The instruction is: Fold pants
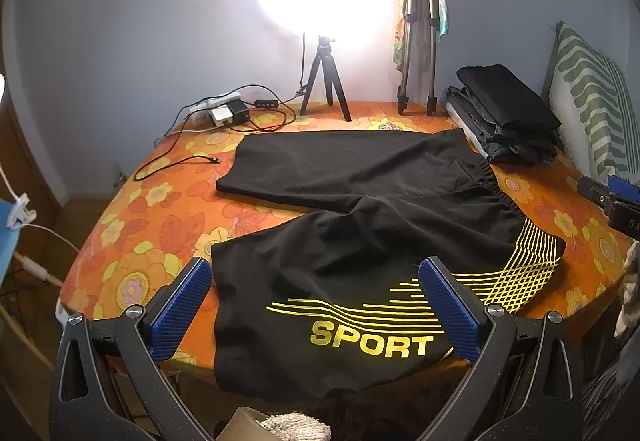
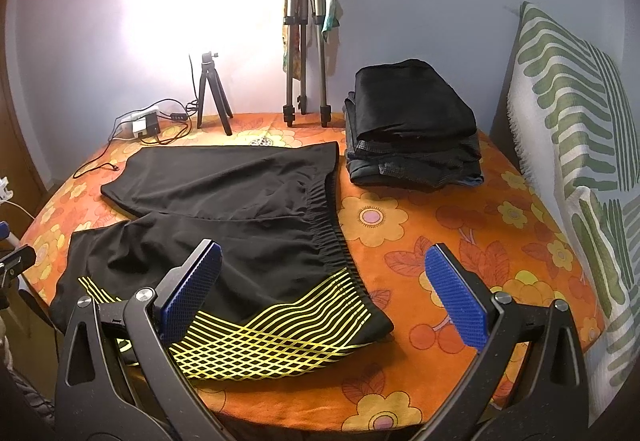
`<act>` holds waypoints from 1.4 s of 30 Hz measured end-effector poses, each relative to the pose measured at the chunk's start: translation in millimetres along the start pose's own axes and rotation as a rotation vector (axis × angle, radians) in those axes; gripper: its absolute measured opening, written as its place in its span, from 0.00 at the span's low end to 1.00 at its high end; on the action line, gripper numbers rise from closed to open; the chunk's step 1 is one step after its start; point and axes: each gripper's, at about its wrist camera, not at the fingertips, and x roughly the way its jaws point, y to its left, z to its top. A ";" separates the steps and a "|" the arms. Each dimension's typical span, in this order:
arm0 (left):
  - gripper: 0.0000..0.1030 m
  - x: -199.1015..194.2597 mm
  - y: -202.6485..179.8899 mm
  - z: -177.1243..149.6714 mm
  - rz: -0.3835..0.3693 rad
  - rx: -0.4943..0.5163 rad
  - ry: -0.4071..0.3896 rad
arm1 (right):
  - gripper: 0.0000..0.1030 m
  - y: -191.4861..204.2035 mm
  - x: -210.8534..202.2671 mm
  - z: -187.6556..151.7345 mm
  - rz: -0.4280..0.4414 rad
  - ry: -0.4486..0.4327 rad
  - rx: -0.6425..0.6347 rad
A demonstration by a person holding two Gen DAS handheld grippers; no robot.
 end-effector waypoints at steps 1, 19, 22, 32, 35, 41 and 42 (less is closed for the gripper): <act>1.00 -0.1 -0.2 -0.2 0.000 -0.001 0.000 | 1.00 0.0 -0.1 -0.1 -0.001 0.000 0.000; 1.00 0.9 2.7 -1.4 -0.006 -0.008 0.003 | 1.00 0.4 1.0 -2.5 0.000 -0.002 0.001; 1.00 1.5 3.8 -1.6 -0.015 -0.014 0.005 | 1.00 0.5 0.6 -3.5 -0.001 0.001 0.000; 1.00 2.8 5.9 -1.3 -0.022 -0.020 0.009 | 1.00 0.7 0.7 -4.4 0.000 0.003 -0.001; 1.00 2.8 6.0 -1.1 -0.022 -0.021 0.010 | 1.00 0.5 0.6 -4.3 0.000 0.003 0.000; 1.00 7.1 11.4 -4.7 -0.046 -0.035 0.038 | 1.00 2.1 -0.2 -6.1 0.003 0.003 -0.008; 1.00 8.2 12.8 -6.0 -0.050 -0.041 0.042 | 1.00 2.9 -0.4 -7.0 0.007 0.004 -0.014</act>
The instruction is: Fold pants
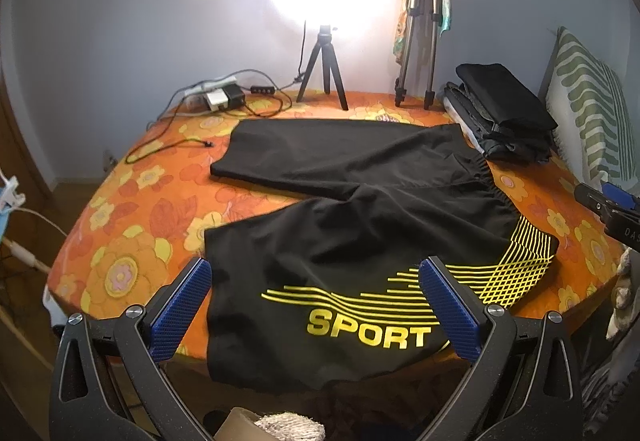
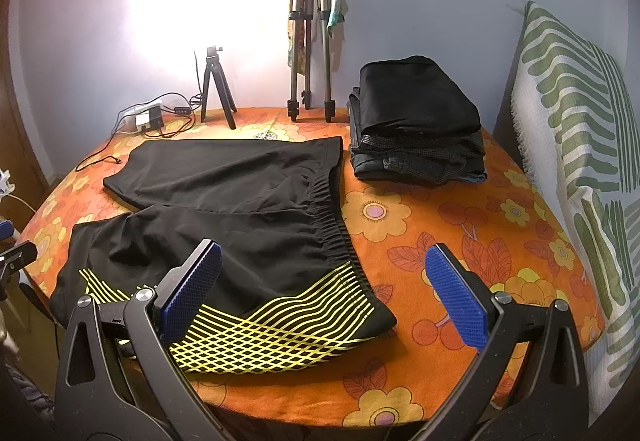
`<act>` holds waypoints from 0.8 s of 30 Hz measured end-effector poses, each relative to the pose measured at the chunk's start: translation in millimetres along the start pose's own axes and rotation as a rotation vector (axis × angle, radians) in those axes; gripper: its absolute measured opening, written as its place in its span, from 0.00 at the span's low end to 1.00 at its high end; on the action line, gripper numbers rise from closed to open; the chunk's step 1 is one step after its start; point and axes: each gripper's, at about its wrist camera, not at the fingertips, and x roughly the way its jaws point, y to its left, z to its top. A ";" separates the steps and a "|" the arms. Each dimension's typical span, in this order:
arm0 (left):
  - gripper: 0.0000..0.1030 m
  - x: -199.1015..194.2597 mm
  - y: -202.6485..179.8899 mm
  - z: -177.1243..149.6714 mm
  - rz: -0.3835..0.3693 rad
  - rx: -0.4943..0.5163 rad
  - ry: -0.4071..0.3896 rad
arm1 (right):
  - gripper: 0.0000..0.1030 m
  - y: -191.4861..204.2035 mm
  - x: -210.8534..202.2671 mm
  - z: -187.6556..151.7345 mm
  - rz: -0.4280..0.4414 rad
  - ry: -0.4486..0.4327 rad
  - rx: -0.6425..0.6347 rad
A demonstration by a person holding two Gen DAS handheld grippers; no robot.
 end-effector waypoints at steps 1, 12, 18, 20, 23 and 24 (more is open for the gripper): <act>1.00 0.8 2.0 -1.4 -0.002 -0.004 0.003 | 1.00 0.8 0.1 -1.0 0.002 0.001 -0.008; 1.00 -1.1 18.2 -9.3 0.022 -0.033 0.005 | 1.00 2.4 1.2 -8.1 0.013 0.008 -0.038; 1.00 -1.5 21.2 -12.5 0.047 -0.023 0.012 | 1.00 9.0 2.9 -12.4 0.044 0.008 -0.076; 1.00 -1.9 21.8 -13.3 0.049 -0.023 0.013 | 1.00 12.6 3.1 -14.2 0.053 0.006 -0.094; 1.00 -3.9 22.3 -14.3 0.058 -0.019 0.006 | 1.00 18.1 2.7 -17.6 0.066 0.002 -0.119; 1.00 -4.5 22.5 -14.7 0.062 -0.018 0.004 | 1.00 19.6 2.7 -18.7 0.073 0.000 -0.127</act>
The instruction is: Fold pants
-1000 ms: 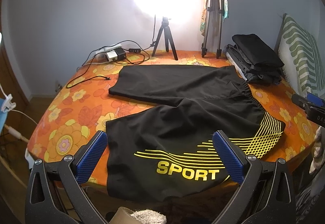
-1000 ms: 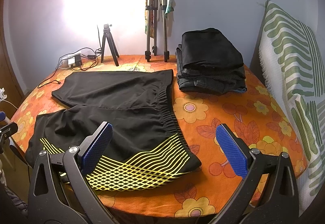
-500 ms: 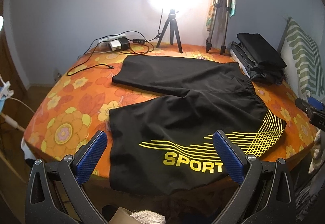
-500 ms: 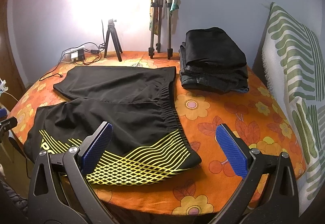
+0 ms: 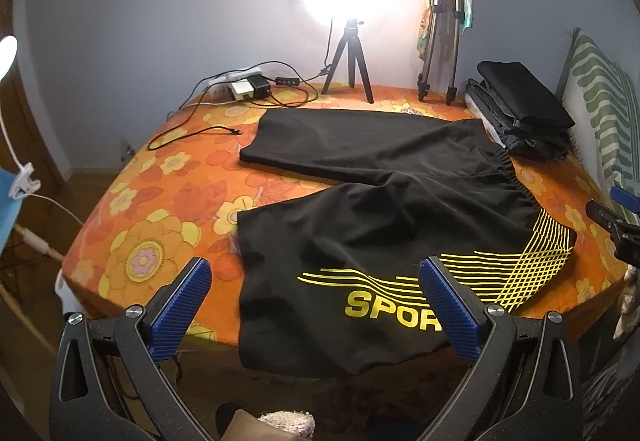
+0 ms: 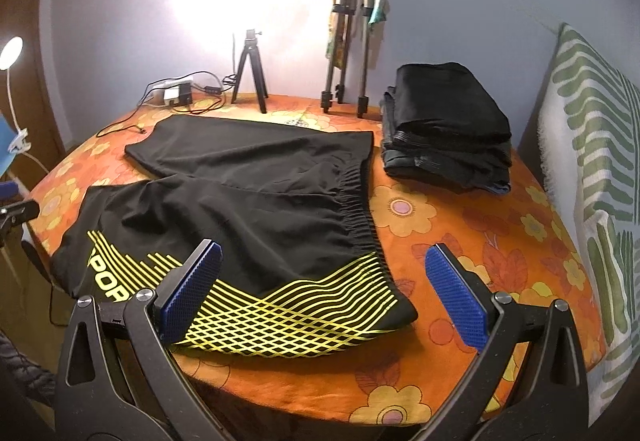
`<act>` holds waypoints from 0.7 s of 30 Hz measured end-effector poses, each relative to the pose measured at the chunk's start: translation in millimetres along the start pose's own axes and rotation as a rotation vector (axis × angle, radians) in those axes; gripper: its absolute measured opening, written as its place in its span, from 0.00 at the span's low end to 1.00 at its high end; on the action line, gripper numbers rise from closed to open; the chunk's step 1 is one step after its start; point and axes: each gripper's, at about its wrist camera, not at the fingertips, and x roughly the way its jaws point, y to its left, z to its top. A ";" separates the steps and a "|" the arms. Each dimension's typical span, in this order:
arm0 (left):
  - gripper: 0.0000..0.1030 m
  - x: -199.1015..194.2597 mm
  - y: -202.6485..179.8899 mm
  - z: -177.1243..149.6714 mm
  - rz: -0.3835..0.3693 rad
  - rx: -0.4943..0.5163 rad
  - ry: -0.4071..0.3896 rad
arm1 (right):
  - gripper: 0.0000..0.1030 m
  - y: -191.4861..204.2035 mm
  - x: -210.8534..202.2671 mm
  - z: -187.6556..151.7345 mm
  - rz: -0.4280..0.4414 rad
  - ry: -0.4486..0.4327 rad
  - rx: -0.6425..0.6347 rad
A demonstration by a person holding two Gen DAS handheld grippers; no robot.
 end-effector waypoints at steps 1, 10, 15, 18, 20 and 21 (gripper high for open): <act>1.00 -0.4 0.7 -0.5 0.002 -0.001 -0.001 | 1.00 1.6 0.2 -0.9 0.006 -0.003 -0.007; 1.00 6.3 11.8 -7.9 -0.028 -0.018 0.041 | 1.00 19.3 2.9 -7.2 0.042 0.001 -0.071; 1.00 16.2 29.3 -14.1 -0.036 -0.068 0.091 | 1.00 33.8 5.4 -8.9 0.103 0.027 -0.104; 0.96 17.6 38.9 -16.3 -0.020 -0.080 0.104 | 0.97 49.4 6.3 -11.9 0.153 0.043 -0.148; 0.93 16.3 44.6 -17.8 -0.014 -0.080 0.111 | 0.92 62.6 8.5 -15.6 0.191 0.059 -0.192; 0.92 15.1 47.8 -18.8 -0.008 -0.075 0.111 | 0.91 70.2 9.8 -18.1 0.211 0.066 -0.218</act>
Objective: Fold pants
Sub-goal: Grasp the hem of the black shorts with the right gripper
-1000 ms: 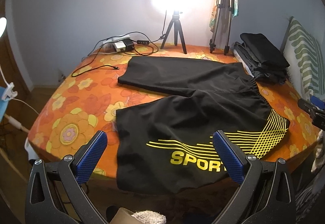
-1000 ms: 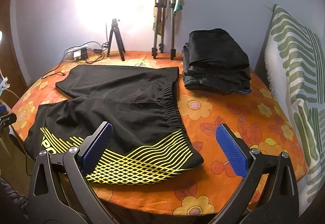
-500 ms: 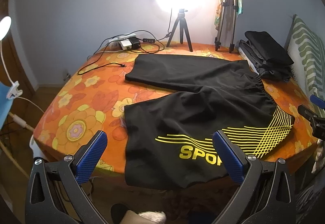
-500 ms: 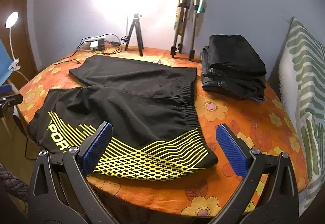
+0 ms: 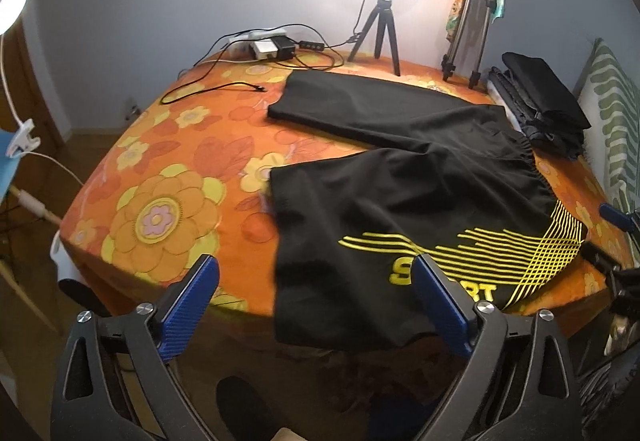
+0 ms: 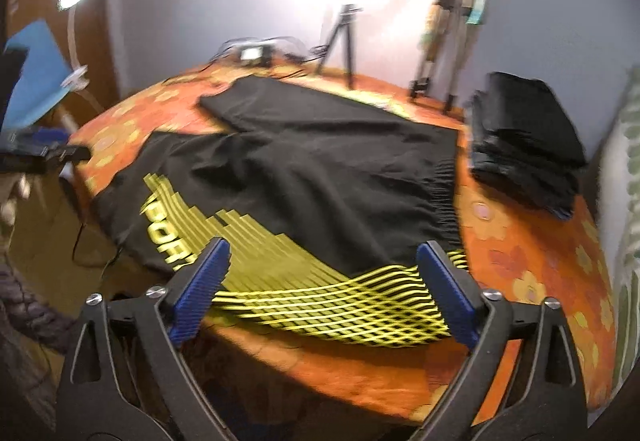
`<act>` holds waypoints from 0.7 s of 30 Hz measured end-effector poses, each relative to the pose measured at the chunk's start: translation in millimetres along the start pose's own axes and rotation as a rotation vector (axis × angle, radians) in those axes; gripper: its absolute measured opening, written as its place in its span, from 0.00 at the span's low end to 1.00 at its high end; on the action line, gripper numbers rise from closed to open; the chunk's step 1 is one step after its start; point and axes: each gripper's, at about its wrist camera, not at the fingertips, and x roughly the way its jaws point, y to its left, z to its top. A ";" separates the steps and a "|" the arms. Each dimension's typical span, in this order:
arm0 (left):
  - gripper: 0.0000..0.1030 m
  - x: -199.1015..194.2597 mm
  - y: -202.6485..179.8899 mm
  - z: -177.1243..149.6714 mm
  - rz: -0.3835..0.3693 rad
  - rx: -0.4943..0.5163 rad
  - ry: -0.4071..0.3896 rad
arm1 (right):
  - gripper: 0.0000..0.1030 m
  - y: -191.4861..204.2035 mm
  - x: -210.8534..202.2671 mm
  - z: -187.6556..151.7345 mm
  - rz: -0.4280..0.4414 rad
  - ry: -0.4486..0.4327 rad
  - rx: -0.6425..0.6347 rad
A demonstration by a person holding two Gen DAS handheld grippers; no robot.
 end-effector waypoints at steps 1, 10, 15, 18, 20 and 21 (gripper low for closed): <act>0.90 -0.9 1.9 -0.4 0.006 0.004 -0.001 | 0.90 7.4 2.1 -1.6 0.017 0.005 -0.021; 0.79 2.1 13.2 -12.4 -0.008 0.063 0.043 | 0.73 87.6 31.0 -13.8 0.204 0.082 -0.220; 0.73 11.0 25.8 -22.8 -0.054 0.012 0.101 | 0.69 124.2 42.7 -10.8 0.222 0.086 -0.340; 0.72 11.1 33.3 -27.0 -0.057 0.001 0.107 | 0.69 145.8 51.1 -7.9 0.234 0.088 -0.416; 0.67 10.2 36.6 -29.2 -0.056 0.001 0.104 | 0.69 158.0 57.5 -7.6 0.241 0.092 -0.472; 0.66 9.7 38.0 -29.6 -0.057 0.003 0.104 | 0.69 164.6 61.2 -8.0 0.240 0.094 -0.503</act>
